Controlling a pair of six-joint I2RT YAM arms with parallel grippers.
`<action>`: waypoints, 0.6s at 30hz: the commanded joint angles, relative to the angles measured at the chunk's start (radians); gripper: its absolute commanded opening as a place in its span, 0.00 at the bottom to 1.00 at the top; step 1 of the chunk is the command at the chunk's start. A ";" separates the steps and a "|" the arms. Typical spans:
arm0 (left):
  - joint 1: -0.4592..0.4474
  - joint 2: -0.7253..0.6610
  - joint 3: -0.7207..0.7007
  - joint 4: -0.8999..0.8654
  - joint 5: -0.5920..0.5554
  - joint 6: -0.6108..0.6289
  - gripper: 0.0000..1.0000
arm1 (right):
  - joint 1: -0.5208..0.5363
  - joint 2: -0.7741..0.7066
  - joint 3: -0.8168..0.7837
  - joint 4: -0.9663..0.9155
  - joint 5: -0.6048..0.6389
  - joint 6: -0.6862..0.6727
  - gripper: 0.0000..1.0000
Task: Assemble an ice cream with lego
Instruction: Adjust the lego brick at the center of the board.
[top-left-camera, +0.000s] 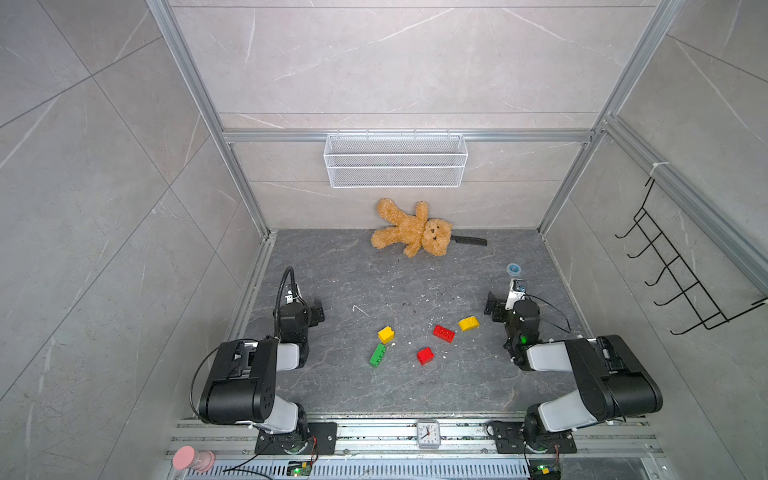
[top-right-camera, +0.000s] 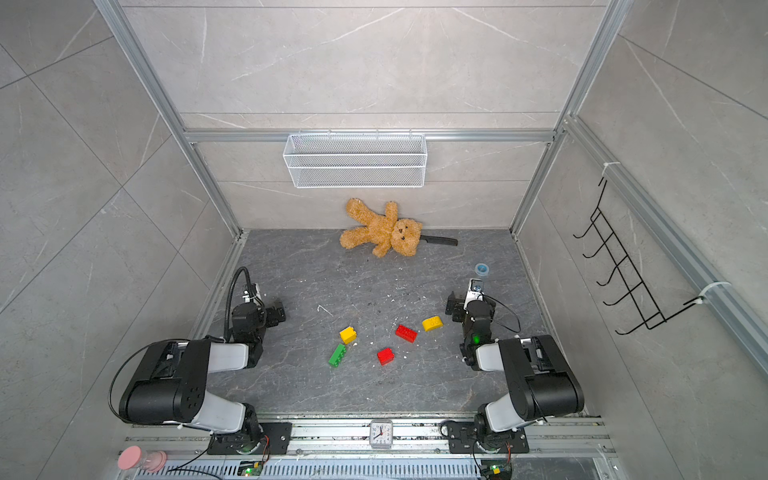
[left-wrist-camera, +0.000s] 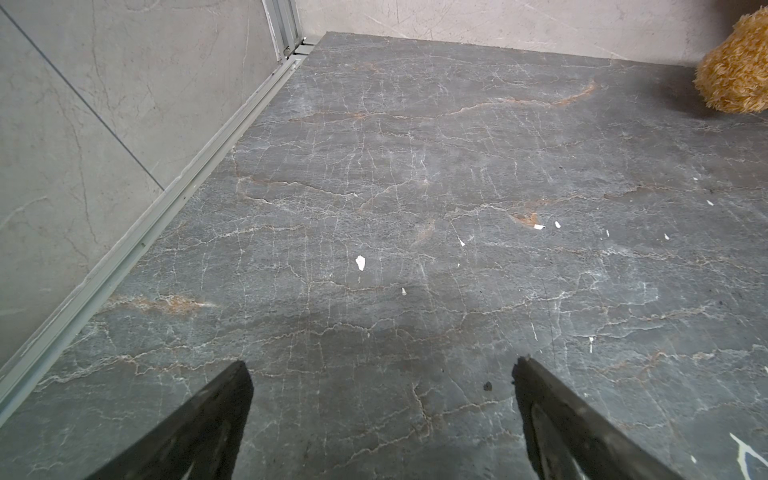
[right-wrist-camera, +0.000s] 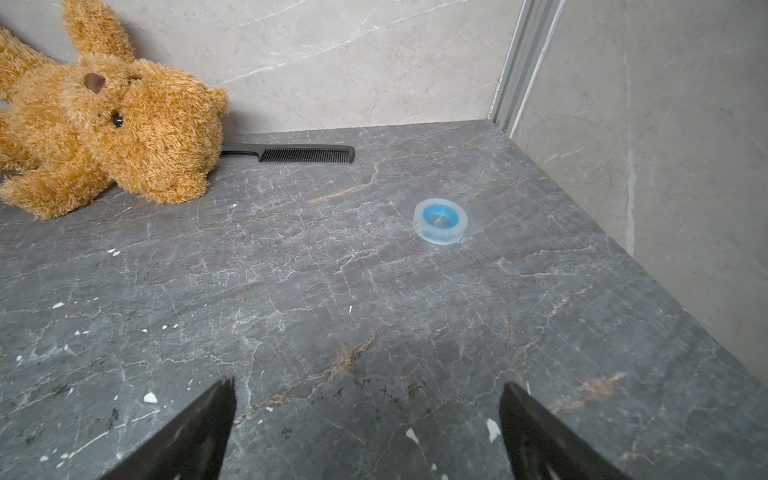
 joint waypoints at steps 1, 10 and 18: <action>0.008 0.004 0.027 0.042 -0.009 0.031 1.00 | -0.003 0.013 0.016 0.022 0.012 -0.012 1.00; 0.002 -0.077 0.088 -0.122 -0.037 0.029 1.00 | 0.017 -0.119 0.066 -0.185 0.031 -0.040 1.00; -0.007 -0.410 0.339 -0.937 0.193 -0.326 0.97 | 0.206 -0.239 0.513 -1.021 -0.216 0.032 0.88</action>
